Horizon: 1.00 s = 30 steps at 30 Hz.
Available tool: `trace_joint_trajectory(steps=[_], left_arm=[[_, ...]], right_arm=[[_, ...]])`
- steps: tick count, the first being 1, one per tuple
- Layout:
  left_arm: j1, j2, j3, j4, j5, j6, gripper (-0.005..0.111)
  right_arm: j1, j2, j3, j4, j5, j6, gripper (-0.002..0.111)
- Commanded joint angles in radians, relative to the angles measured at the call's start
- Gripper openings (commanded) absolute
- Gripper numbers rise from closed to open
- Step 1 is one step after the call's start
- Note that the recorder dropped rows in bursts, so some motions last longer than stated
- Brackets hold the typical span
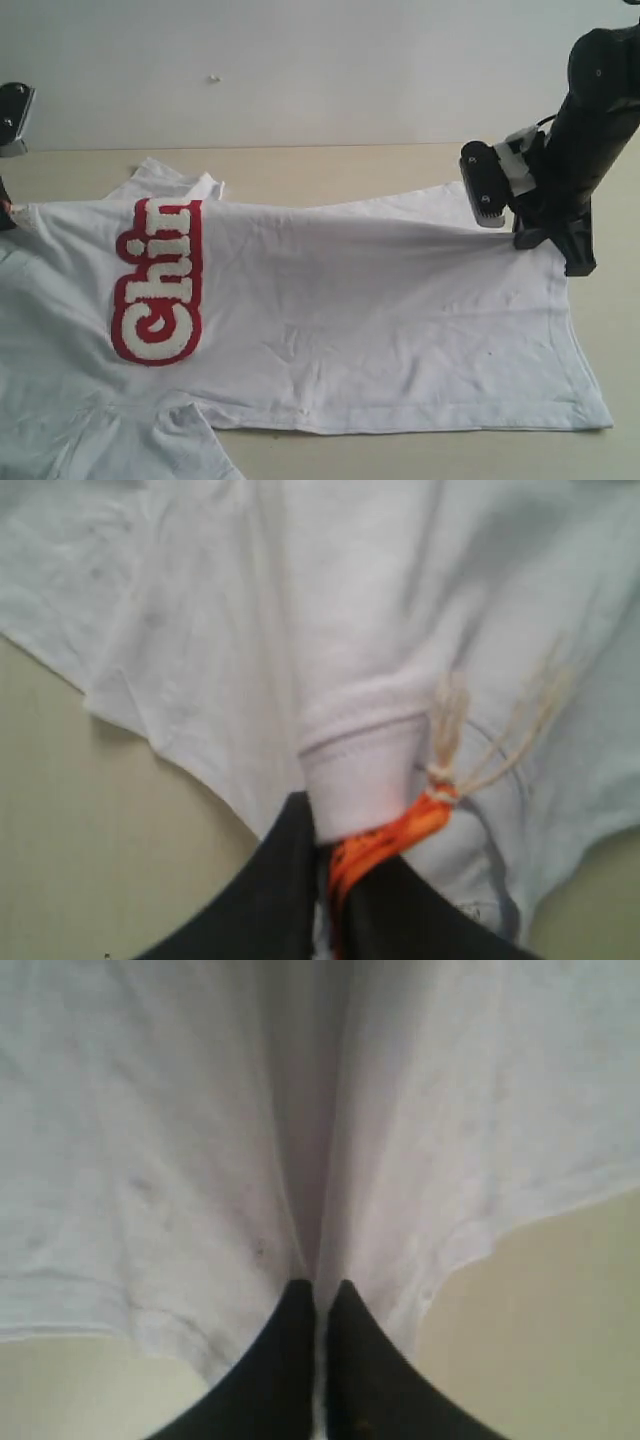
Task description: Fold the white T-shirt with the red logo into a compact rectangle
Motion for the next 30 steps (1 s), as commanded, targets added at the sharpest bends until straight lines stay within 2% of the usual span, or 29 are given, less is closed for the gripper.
trace_joint_trajectory(steps=[1,2,3,9,23,26,30], left_arm=[[0.001,-0.104,0.025,0.063,0.149,-0.091,0.002],[-0.008,-0.134,0.025,0.124,0.21,-0.124,0.002],[-0.01,-0.155,0.027,0.156,0.21,-0.154,0.002],[-0.01,-0.331,0.034,0.185,0.21,-0.189,0.002],[-0.01,-0.659,0.035,0.014,0.21,-0.285,0.0],[-0.01,-0.716,0.037,-0.062,0.21,-0.324,0.0],[-0.01,-0.817,0.057,-0.103,0.21,-0.414,0.0]], right_arm=[[-0.003,-0.105,-0.057,0.047,0.096,0.016,0.0],[-0.003,-0.14,-0.063,0.098,0.106,0.011,0.0],[-0.003,-0.163,-0.063,0.114,0.108,0.012,0.0],[-0.003,-0.296,-0.065,0.047,0.167,0.041,0.0],[-0.001,-0.583,-0.065,0.175,0.33,0.068,0.0],[-0.001,-0.625,-0.065,0.208,0.402,0.074,0.0],[-0.001,-0.718,-0.065,0.266,0.402,0.084,0.0]])
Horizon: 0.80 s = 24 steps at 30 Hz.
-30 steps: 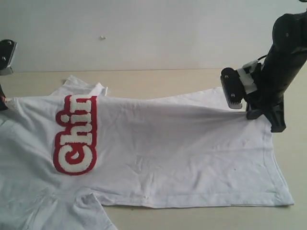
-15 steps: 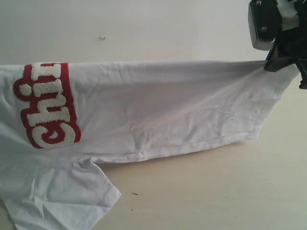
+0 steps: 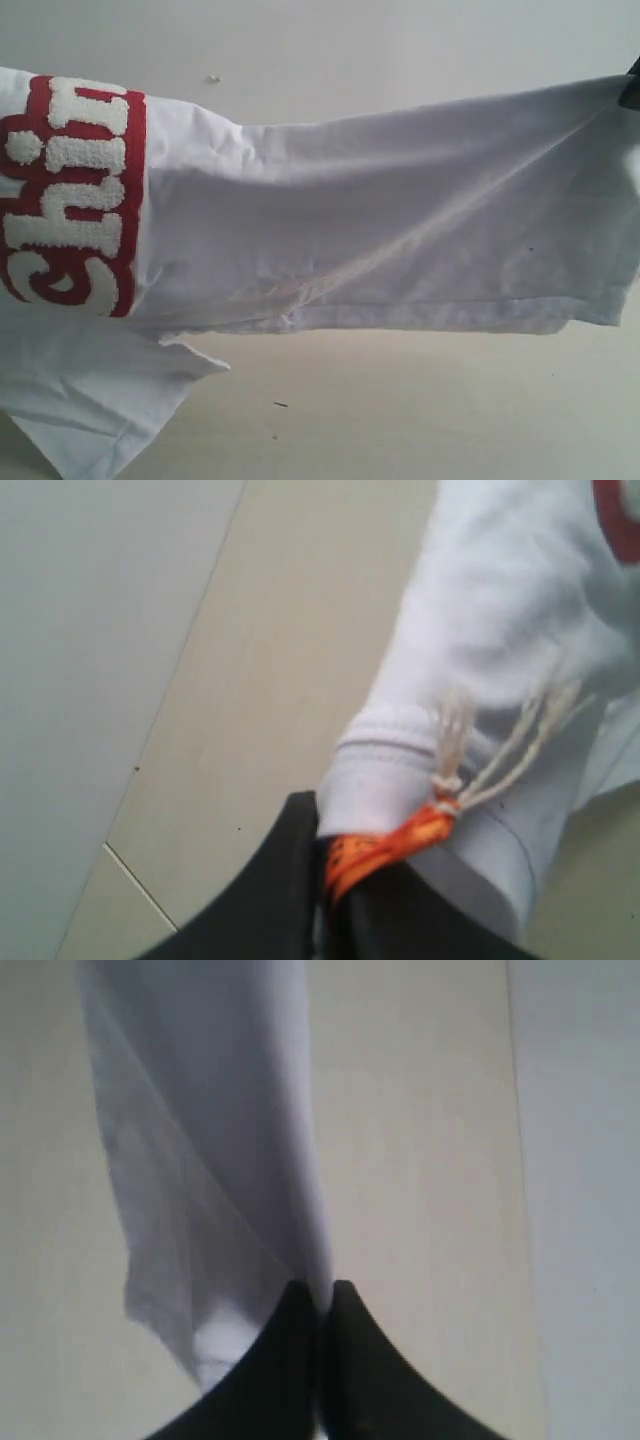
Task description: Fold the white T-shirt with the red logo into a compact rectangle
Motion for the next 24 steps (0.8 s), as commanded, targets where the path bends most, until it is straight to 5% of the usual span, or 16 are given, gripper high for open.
trace_joint_trajectory(steps=[1,6,16,24], left_arm=[[-0.002,-0.091,0.026,-0.04,-0.007,-0.085,0.0],[-0.017,-0.158,0.036,-0.059,-0.007,-0.156,0.0],[-0.15,-0.2,0.042,0.083,-0.007,-0.259,0.0],[-0.15,0.02,0.145,0.187,-0.007,-0.058,0.0]], right_arm=[[-0.001,-0.087,-0.006,0.066,0.006,0.019,0.0],[-0.001,-0.15,-0.006,0.115,0.006,0.058,0.0],[-0.001,-0.157,0.038,0.096,0.006,0.085,0.0],[-0.001,0.006,0.082,-0.018,0.006,0.085,0.0]])
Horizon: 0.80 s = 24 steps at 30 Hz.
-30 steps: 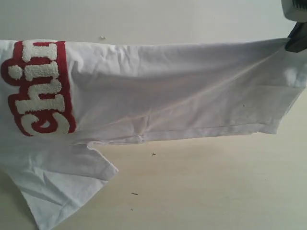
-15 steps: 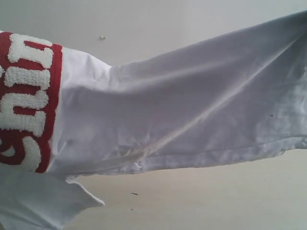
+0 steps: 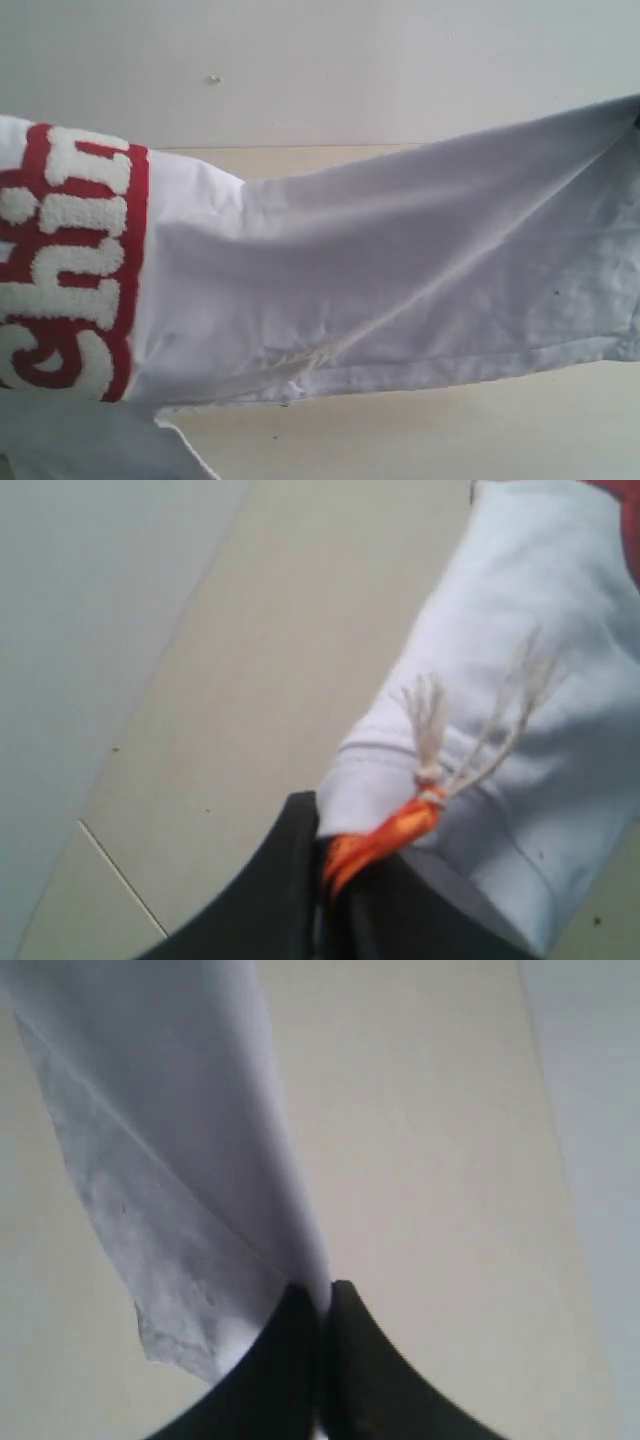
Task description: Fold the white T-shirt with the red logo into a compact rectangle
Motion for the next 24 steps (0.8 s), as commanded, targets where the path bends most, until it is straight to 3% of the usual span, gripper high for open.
trace_joint_trajectory(steps=[1,4,12,17,21,24], left_arm=[[-0.004,0.159,0.049,0.083,-0.013,0.135,0.0],[0.001,0.275,0.057,0.139,-0.013,0.136,0.0],[0.001,0.53,0.057,0.195,-0.223,0.145,0.0],[0.001,0.539,0.057,0.234,-0.174,0.135,0.0],[0.001,0.466,0.057,0.232,-0.035,0.114,0.0],[0.001,0.382,0.057,0.222,-0.013,0.115,0.0]], right_arm=[[-0.001,0.108,0.008,-0.072,-0.009,0.008,0.0],[-0.001,0.198,0.008,-0.09,-0.04,0.008,0.0],[-0.001,0.408,0.008,-0.145,-0.196,0.007,0.0],[-0.001,0.4,0.008,-0.135,-0.2,0.007,0.0],[-0.001,0.33,0.008,-0.091,-0.126,0.001,0.0],[-0.001,0.258,0.008,-0.065,-0.028,-0.02,0.0]])
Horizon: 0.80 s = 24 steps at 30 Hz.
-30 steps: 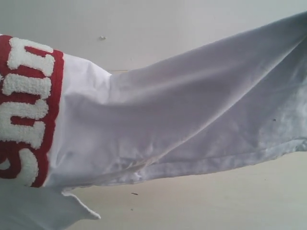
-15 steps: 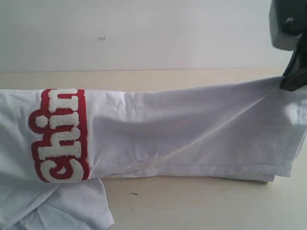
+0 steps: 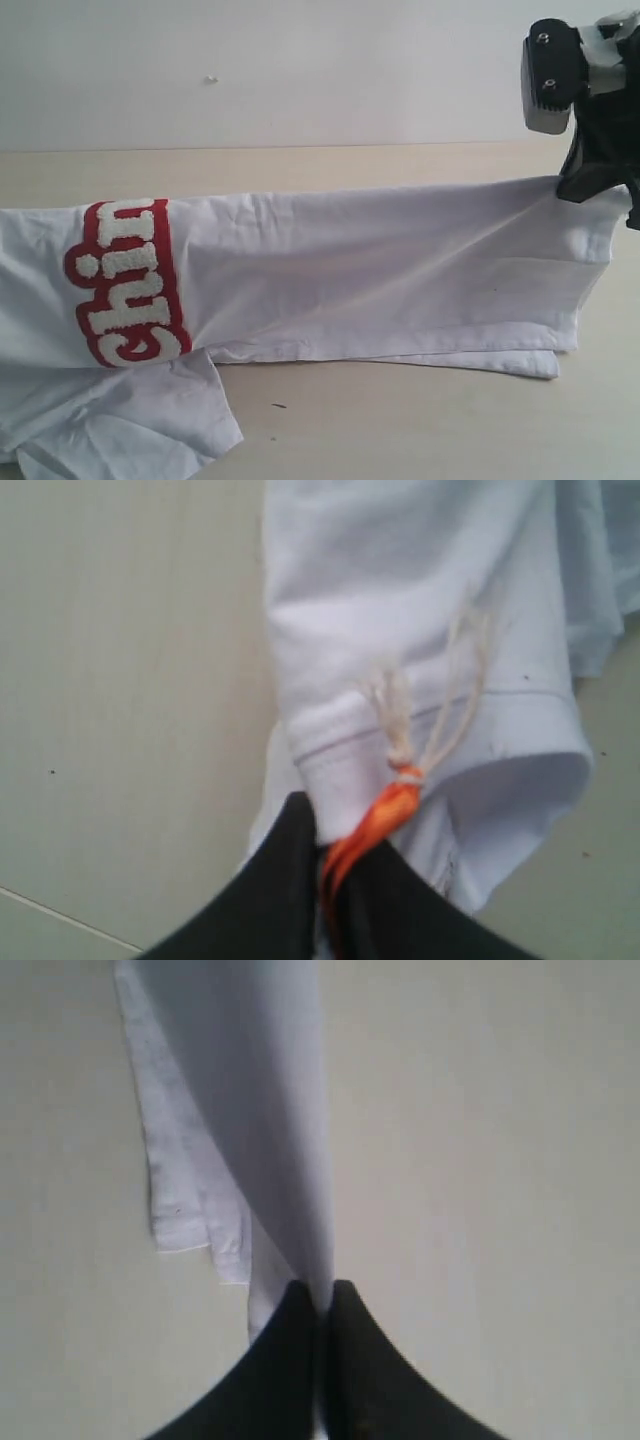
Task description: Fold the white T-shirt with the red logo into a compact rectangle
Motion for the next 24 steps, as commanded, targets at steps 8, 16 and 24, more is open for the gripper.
trace_joint_trajectory(steps=[8,16,24], left_arm=[[0.001,-0.457,0.017,-0.219,0.06,-0.051,0.0],[-0.041,-0.714,0.031,-0.351,0.06,-0.229,0.0],[-0.201,-0.871,0.032,-0.181,0.06,-0.415,0.0]], right_arm=[[-0.001,-0.326,0.002,0.236,0.131,0.007,0.0],[-0.001,-0.586,0.014,0.295,0.131,0.095,0.0],[0.011,-0.705,0.224,0.177,0.131,0.139,0.0]])
